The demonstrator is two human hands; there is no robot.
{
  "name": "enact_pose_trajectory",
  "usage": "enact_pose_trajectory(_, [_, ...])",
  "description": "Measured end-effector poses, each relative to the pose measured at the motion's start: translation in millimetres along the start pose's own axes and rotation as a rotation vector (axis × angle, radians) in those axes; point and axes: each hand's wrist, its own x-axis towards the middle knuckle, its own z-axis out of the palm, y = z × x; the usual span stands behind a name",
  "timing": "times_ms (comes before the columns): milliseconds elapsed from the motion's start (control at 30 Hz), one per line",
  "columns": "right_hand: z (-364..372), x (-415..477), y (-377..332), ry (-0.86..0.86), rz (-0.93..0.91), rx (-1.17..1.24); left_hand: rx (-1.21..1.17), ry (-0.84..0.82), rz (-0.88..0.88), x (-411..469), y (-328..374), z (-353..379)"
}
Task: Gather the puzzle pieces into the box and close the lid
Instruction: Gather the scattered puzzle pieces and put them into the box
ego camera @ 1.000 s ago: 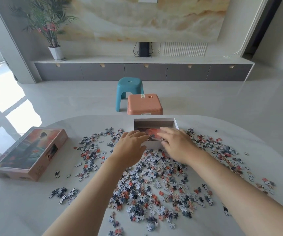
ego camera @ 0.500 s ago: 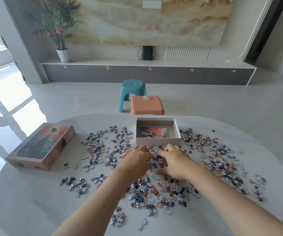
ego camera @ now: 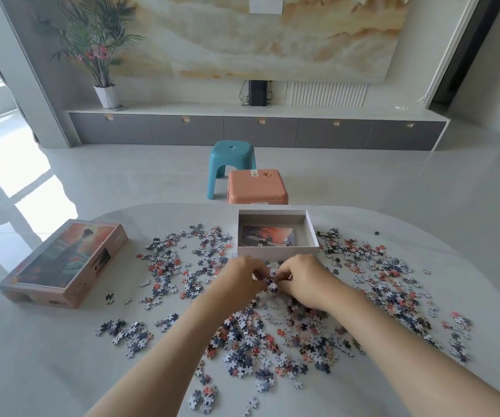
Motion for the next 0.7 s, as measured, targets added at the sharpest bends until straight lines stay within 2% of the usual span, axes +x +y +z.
enact_pose_trajectory(133, [-19, 8, 0, 0.100, 0.013, 0.173, -0.143, 0.074, -0.058, 17, 7, -10])
enact_pose_trajectory(233, [-33, 20, 2, 0.322, -0.035, 0.248, -0.204, 0.169, -0.079, 31, 12, -19])
enact_pose_trajectory(333, [-38, 34, 6, 0.553, -0.095, 0.235, -0.166, 0.328, -0.103, 45, 10, -22])
enact_pose_trajectory(367, [-37, 39, 9, 0.562, -0.108, 0.224, -0.140, 0.378, -0.103, 49, 8, -21])
enact_pose_trajectory(433, [-32, 46, 14, 0.428, -0.099, 0.168, -0.112, 0.433, -0.101, 55, 2, -17])
enact_pose_trajectory(533, [-22, 50, 20, 0.257, -0.083, 0.090, -0.053, 0.393, -0.050, 57, -5, -12])
enact_pose_trajectory(700, [-17, 50, 24, 0.419, -0.210, -0.017, 0.011, 0.253, 0.171, 53, -15, -5])
